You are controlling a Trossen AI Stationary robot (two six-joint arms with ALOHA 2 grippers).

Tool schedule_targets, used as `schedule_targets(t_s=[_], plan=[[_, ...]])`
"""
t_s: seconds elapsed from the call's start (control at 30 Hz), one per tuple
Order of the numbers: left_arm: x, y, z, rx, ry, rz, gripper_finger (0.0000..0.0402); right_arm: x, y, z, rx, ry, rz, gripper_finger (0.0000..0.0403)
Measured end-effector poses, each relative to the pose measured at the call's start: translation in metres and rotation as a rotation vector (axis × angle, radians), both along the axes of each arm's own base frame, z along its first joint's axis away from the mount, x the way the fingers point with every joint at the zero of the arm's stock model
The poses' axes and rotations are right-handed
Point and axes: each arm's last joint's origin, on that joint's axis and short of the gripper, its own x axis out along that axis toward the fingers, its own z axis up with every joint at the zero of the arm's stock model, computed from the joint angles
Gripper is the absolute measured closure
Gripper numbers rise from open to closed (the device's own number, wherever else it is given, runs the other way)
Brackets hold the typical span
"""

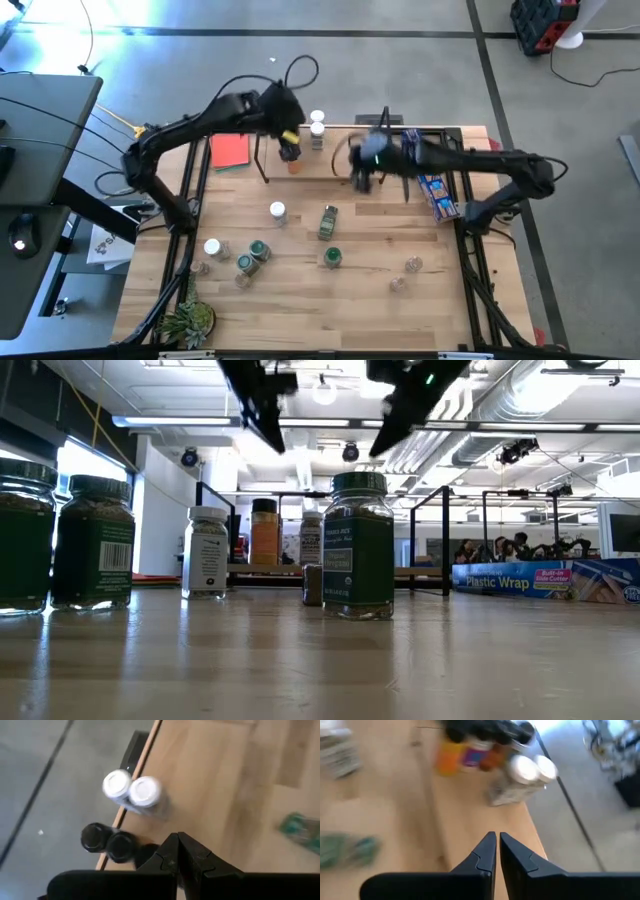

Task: Shelf spices
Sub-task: Put the white seasoning bottle on the shelf aligned with the other white seasoning bottles

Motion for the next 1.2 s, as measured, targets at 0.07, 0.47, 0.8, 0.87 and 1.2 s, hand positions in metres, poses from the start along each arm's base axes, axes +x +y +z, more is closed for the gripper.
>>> schedule_targets(t_s=[0.07, 0.47, 0.8, 0.87, 1.2], plan=[[0.001, -0.028, 0.006, 0.039, -0.01, -0.031, 0.0401, -0.003, 0.032, 0.003, -0.023, 0.026, 0.065, 0.0387], [-0.057, -0.178, -0.044, -0.025, -0.1, -0.045, 0.0401, -0.028, 0.159, -0.01, 0.106, 0.071, 0.248, 0.0387], [-0.077, -0.191, -0.109, -0.134, -0.036, 0.168, 0.0362, -0.007, 0.162, -0.008, 0.105, -0.073, 0.265, 0.0387], [-0.078, -0.187, -0.117, -0.142, -0.005, 0.188, 0.0341, 0.008, 0.155, -0.014, 0.108, -0.088, 0.282, 0.0387], [-0.088, -0.172, -0.152, -0.152, 0.076, 0.275, 0.0302, 0.099, 0.098, -0.096, 0.223, -0.176, 0.356, 0.0387]])
